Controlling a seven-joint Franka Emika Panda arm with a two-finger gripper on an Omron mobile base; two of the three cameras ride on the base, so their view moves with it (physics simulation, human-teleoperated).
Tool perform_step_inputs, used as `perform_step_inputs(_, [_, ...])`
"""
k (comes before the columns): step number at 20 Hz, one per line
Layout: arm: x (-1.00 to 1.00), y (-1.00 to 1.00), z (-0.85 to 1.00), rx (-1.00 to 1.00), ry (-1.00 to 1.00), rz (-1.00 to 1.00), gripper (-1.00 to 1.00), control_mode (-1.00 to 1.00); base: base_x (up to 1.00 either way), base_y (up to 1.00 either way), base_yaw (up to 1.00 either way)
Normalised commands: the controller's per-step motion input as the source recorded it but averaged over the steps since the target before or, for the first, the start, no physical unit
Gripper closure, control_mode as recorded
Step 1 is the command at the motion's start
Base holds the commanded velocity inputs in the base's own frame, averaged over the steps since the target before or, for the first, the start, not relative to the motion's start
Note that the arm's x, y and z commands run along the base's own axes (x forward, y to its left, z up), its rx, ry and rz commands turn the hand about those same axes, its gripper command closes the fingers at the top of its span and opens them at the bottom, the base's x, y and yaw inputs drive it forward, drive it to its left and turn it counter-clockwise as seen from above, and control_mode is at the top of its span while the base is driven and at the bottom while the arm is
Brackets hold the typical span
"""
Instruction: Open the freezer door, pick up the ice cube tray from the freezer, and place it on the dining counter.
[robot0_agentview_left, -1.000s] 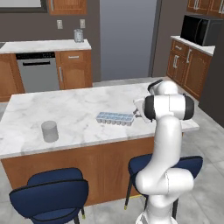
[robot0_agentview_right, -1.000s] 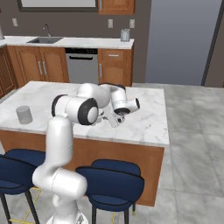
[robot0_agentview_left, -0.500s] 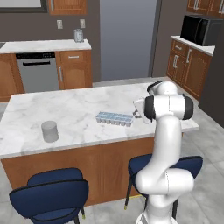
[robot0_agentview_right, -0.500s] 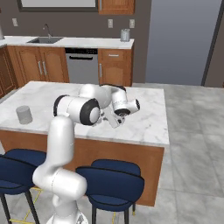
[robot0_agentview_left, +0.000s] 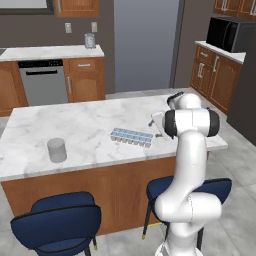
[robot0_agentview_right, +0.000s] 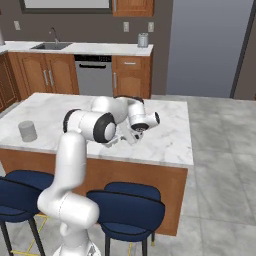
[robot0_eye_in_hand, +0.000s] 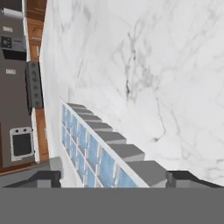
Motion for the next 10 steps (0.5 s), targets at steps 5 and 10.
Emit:
perform_step_inputs(5, [0.03, -0.17, 0.17, 0.0, 0.0, 0.0, -1.0, -1.0, 0.0, 0.0, 0.0])
perform_step_inputs(10, [0.0, -0.08, 0.38, -0.01, 0.0, 0.0, -1.0, -1.0, 0.0, 0.0, 0.0])
